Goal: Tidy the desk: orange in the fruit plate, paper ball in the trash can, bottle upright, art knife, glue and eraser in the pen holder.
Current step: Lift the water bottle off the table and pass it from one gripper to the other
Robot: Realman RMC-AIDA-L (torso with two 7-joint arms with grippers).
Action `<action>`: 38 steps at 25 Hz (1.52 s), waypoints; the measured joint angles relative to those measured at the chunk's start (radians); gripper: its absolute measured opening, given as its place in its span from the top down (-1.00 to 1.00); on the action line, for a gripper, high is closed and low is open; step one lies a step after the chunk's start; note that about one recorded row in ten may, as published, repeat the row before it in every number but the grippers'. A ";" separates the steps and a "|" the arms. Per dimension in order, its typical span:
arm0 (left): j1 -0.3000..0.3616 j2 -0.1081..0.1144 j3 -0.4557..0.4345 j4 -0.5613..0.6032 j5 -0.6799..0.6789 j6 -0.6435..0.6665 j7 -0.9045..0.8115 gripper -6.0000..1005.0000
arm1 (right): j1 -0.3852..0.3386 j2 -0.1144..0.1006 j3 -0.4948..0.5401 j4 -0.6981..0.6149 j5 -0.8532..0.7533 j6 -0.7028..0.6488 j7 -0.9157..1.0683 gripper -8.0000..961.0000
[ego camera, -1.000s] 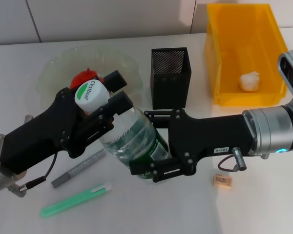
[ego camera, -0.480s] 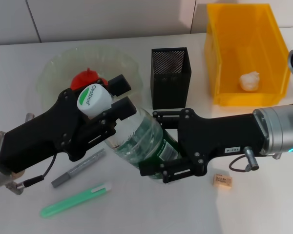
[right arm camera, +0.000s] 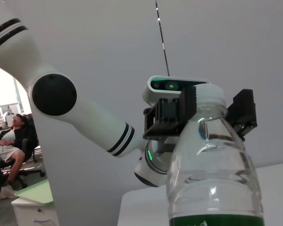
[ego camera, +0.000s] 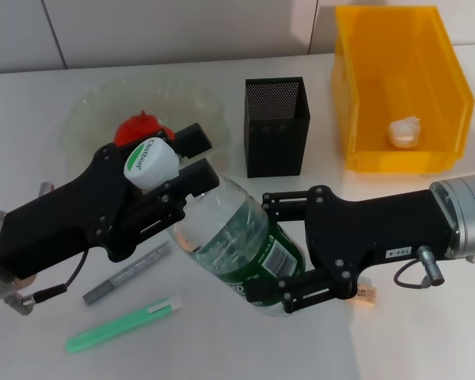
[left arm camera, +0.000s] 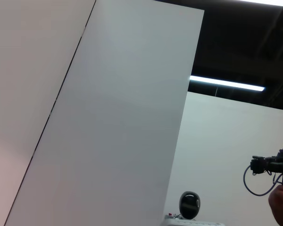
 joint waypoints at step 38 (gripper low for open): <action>0.010 0.000 0.047 0.080 0.001 -0.002 -0.060 0.13 | -0.003 -0.002 0.010 -0.367 -0.167 -0.054 0.372 -0.64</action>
